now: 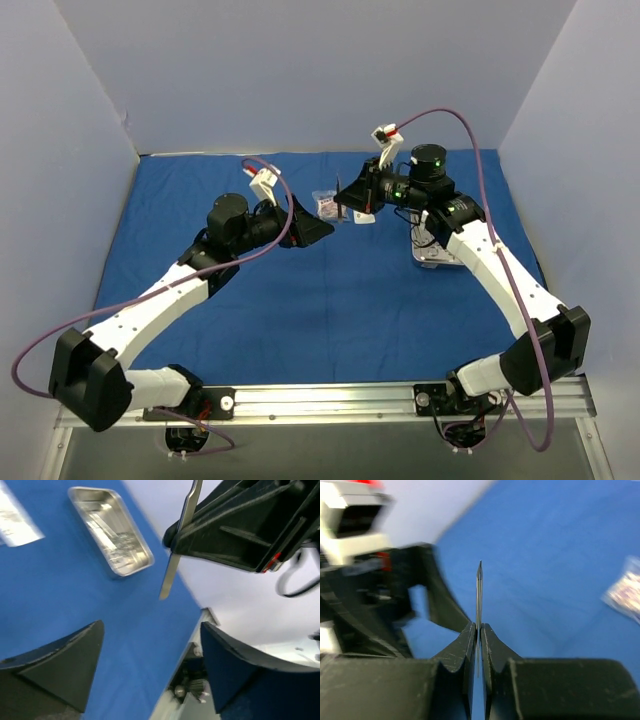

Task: Open and lay out the surgical kit
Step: Place the medical item in the surgical kit.

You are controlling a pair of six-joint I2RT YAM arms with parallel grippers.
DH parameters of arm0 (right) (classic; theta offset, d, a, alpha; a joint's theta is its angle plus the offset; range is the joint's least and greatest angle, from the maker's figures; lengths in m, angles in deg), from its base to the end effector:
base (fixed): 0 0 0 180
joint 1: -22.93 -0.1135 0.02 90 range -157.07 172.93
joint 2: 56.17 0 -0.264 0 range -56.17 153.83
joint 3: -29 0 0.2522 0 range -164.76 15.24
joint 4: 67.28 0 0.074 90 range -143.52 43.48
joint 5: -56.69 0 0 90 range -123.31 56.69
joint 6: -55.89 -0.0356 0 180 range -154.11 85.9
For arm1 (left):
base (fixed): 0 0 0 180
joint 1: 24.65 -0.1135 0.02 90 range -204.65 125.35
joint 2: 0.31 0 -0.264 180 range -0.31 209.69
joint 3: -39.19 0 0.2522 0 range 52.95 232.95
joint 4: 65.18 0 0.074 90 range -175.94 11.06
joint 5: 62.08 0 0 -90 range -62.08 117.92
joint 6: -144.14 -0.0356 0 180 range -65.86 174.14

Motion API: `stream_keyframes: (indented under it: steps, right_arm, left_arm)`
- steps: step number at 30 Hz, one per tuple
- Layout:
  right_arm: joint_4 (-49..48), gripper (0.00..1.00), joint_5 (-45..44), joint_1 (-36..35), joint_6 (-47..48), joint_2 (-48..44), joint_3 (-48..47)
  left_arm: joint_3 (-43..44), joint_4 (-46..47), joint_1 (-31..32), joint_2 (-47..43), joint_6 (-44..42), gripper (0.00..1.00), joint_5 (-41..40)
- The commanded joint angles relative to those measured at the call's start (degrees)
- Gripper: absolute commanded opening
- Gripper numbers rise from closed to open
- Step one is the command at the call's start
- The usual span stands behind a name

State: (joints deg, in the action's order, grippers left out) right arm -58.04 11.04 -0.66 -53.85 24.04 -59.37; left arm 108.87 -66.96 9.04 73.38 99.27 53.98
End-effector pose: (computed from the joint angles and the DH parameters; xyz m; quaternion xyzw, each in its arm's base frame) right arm 0.2871 0.1525 0.4076 -0.2864 0.6517 0.4898 0.5033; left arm 0.2433 -0.1810 0.3385 0.0784 0.7343 -0.5440 0.3985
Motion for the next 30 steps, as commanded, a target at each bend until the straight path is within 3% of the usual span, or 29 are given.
stream_keyframes:
  steps: [1, 6, 13, 20, 30]
  right_arm:
    - [11.61, 0.0, -9.97, 0.04, 5.24, 1.27, -3.17]
    - [21.29, 0.0, -25.59, -3.12, 4.46, 4.51, -3.7]
    - [25.69, 0.0, -38.36, -5.76, -4.49, 9.88, 0.42]
    - [27.1, 0.0, -46.79, -7.78, -9.07, 16.47, 1.04]
    - [24.2, 0.0, -50.51, -8.31, -9.26, 25.78, 0.34]
  left_arm:
    - [1.38, -14.57, -0.21, -4.6, -7.23, 0.9, -10.66]
    - [3.92, -29.02, -0.29, -7.95, -11.28, 0.98, -29.0]
    - [7.01, -46.86, -0.56, -8.12, -11.99, 0.94, -47.48]
    - [5.95, -50.31, -1.79, -7.51, -11.55, 0.94, -50.32]
    - [3.41, -49.87, -4.95, -8.3, -12.51, 0.94, -48.04]
